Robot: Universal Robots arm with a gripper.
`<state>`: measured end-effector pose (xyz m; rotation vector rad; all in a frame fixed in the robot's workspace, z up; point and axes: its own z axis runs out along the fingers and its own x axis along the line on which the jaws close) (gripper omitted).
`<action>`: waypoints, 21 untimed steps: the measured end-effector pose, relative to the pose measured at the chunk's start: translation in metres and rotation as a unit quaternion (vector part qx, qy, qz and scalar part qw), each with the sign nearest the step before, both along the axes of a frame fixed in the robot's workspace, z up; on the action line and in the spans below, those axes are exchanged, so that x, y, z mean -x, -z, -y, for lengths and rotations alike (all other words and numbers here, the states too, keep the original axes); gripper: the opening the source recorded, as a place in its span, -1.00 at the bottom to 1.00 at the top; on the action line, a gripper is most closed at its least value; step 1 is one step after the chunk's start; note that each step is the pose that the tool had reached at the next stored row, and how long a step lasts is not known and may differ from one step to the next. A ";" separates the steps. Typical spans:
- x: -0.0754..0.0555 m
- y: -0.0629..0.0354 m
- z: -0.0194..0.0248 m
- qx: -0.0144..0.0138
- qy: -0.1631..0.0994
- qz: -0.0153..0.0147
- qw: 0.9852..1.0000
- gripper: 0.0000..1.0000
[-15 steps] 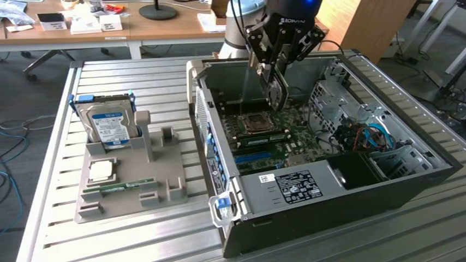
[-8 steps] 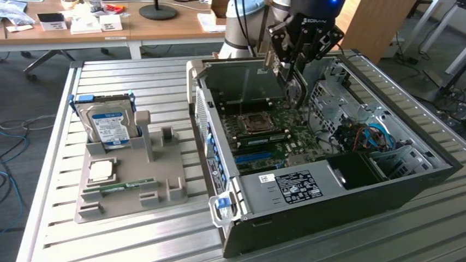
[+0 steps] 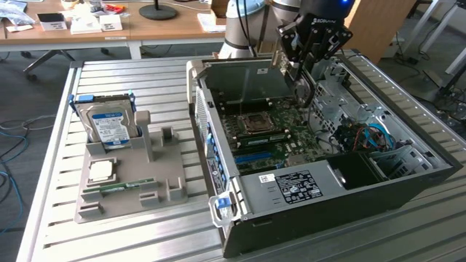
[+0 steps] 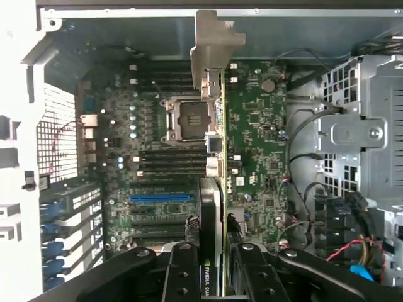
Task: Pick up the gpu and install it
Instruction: 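Pick up the gpu and move the gpu toward the slot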
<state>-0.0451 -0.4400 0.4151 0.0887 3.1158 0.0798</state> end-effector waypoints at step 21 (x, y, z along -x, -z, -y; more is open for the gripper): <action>-0.045 0.0003 -0.0001 0.000 0.000 0.000 1.000 -0.47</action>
